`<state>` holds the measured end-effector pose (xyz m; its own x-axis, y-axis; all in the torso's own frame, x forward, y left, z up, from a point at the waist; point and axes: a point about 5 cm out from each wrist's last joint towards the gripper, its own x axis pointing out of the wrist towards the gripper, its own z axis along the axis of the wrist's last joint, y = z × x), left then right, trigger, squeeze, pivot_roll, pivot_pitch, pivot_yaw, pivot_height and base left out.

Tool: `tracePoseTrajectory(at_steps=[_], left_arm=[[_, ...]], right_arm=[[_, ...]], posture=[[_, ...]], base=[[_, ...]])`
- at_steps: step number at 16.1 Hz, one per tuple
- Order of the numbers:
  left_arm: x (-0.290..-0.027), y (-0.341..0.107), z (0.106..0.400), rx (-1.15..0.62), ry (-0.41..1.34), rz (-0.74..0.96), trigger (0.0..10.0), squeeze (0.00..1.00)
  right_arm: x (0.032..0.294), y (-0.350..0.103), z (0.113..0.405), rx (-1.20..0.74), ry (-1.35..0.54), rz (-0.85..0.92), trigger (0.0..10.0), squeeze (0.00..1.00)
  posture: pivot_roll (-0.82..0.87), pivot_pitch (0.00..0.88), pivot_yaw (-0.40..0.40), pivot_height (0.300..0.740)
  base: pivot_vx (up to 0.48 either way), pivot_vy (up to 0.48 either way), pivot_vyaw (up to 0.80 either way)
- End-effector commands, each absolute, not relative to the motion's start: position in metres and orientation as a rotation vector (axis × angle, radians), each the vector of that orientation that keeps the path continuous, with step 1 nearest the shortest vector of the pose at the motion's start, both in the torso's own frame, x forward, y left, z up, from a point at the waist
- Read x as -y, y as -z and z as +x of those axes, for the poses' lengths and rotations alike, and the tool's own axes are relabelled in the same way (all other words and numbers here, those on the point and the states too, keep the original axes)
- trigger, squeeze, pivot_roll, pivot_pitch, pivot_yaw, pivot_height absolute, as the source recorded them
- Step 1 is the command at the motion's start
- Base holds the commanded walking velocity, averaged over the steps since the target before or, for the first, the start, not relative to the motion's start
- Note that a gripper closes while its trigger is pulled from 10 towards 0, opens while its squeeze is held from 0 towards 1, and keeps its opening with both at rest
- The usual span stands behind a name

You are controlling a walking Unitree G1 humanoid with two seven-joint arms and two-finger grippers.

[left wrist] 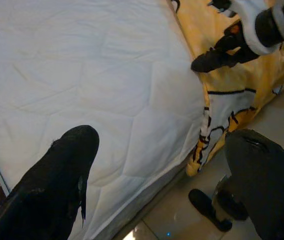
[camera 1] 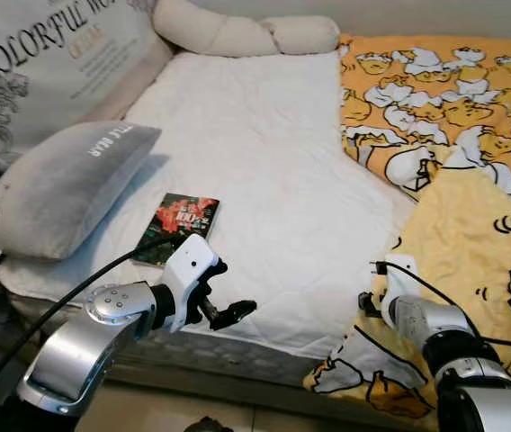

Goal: Clean up the room

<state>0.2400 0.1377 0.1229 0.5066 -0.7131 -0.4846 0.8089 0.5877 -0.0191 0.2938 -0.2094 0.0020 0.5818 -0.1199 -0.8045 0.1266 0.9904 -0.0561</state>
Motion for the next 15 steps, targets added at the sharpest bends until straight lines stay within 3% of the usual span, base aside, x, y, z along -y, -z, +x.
tracePoseTrajectory(at_steps=[1, 15], left_arm=[[-0.1371, -0.1272, 0.2395, -0.473, 0.939, 0.246, 10.0, 1.00], [-0.1353, -0.1276, 0.2392, -0.472, 0.950, 0.247, 10.0, 0.99]], right_arm=[[0.2048, -0.0012, 0.2964, -0.927, 0.157, 0.025, 0.0, 0.00], [0.1994, 0.0051, 0.2946, -0.939, 0.197, 0.120, 0.0, 0.00]], posture=[[0.09, 0.000, 0.088, 0.740], [0.09, 0.000, 0.071, 0.740]], base=[[0.000, 0.000, 0.00], [0.000, 0.000, 0.00]])
